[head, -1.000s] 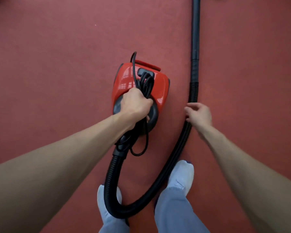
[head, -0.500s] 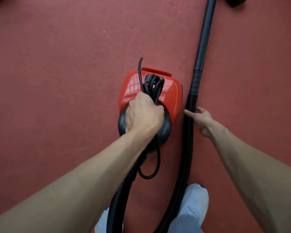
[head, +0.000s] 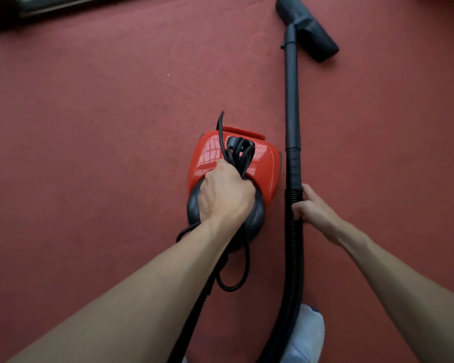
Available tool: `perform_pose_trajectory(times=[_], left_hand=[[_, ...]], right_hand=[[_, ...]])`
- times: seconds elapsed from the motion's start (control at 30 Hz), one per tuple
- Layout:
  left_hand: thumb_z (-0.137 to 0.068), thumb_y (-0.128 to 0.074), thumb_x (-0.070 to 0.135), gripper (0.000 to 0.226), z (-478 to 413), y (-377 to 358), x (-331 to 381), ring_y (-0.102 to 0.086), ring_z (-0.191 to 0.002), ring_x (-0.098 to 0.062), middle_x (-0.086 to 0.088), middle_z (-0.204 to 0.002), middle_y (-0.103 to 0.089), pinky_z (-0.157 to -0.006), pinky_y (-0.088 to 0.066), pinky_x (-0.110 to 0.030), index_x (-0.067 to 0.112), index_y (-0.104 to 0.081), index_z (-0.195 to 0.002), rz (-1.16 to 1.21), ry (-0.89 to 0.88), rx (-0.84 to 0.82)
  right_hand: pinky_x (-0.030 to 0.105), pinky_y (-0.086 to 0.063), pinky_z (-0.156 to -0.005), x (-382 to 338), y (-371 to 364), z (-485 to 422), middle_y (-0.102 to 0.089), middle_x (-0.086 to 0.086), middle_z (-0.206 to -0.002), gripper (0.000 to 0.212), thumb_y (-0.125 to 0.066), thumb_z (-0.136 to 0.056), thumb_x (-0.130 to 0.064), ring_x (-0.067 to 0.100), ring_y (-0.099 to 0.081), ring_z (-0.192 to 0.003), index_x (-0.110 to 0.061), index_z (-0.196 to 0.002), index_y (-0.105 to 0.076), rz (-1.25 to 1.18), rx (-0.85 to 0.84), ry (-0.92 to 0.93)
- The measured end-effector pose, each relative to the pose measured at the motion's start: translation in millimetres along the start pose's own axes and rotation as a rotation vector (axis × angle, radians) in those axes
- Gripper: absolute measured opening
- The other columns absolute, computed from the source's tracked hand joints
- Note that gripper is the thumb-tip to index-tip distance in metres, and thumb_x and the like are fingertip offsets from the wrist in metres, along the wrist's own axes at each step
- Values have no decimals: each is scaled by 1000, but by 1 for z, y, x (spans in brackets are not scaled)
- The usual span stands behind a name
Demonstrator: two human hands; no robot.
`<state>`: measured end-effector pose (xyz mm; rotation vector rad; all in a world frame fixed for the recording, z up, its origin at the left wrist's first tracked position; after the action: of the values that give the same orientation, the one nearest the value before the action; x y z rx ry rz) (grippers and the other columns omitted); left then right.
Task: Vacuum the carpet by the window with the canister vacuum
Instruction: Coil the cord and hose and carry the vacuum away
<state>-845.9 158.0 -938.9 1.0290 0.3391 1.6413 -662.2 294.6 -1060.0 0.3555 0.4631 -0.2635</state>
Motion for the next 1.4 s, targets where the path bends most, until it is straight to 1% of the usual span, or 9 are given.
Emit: perform_pose_trajectory(times=[0.1, 0.23, 0.37, 0.43, 0.6, 0.83, 1.03, 1.2, 1.4], left_hand=[[-85, -56, 17, 23, 0, -1, -1, -66, -95, -34, -11, -99, -69, -83, -55, -42, 12, -57, -107, -19, 21, -1], [-80, -56, 15, 22, -1, 1, -6, -70, -87, -33, -11, -88, -72, -76, -58, -38, 10, -62, -100, -7, 51, -18], [-79, -54, 6, 14, 3, 0, -14, -70, -52, -28, -12, -59, -70, -60, -63, -43, 1, -67, -75, 204, 103, -165], [-84, -64, 9, 15, 12, 5, -22, -62, -42, -24, -9, -54, -64, -51, -59, -35, 2, -65, -72, 287, 146, -212], [-84, -77, 30, 31, 49, 30, -62, -51, -39, -20, -5, -50, -56, -49, -50, -30, 6, -65, -68, 433, 286, -180], [-86, -75, 26, 30, 130, 110, -88, -46, -35, -19, -7, -49, -53, -47, -46, -29, 6, -59, -72, 738, 521, -121], [-86, -76, 25, 32, 210, 244, -92, -48, -39, -21, -6, -48, -53, -49, -46, -30, 6, -59, -67, 948, 607, 11], [-88, -74, 22, 33, 299, 347, -86, -46, -37, -20, -7, -48, -50, -45, -47, -28, 6, -56, -65, 1178, 688, 139], [-89, -71, 15, 33, 388, 423, -89, -44, -31, -19, -5, -42, -48, -41, -45, -25, 5, -54, -63, 1463, 789, 344]], right_hand=[[49, -53, -88, -9, 11, 30, -60, 9, -94, 19, -57, -85, -17, 27, -63, -87, -19, -103, -55, -220, -41, 8], [51, -59, -74, -35, 26, 46, -65, 10, -79, 49, -58, -91, -55, 30, -65, -67, -8, -99, -61, -283, 124, 14], [40, -57, -56, -77, 23, 74, -68, 10, -79, 28, -48, -99, -38, 26, -61, -52, -12, -107, -55, -151, 223, 122], [36, -55, -52, -88, 19, 97, -63, 9, -73, 25, -50, -99, -33, 23, -60, -49, -9, -103, -57, -158, 250, 137], [32, -52, -47, -91, -1, 168, -59, 9, -67, 16, -52, -99, -22, 20, -60, -47, -9, -104, -59, -222, 162, 115], [30, -48, -42, -123, -23, 281, -59, 4, -57, 6, -59, -94, -21, 19, -58, -40, -19, -95, -65, 123, 32, 195], [33, -53, -45, -232, -28, 386, -63, 3, -61, 11, -58, -93, -21, 20, -64, -45, -26, -101, -64, 414, -50, 341], [44, -58, -58, -327, -49, 484, -68, 5, -71, 19, -56, -88, -30, 27, -68, -60, -24, -106, -59, 729, -104, 486], [36, -50, -63, -403, -108, 599, -66, 7, -85, 25, -54, -91, -35, 33, -66, -82, -19, -110, -54, 1110, -158, 684]])
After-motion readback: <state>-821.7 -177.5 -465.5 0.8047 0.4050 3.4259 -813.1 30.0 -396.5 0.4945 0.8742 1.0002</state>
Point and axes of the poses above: each hand's wrist, its own z-axis away from the middle knuckle, its own y-axis out of the back of the hand, x = y × z, the point moved 8 cm from there along -z, towards the middle knuckle
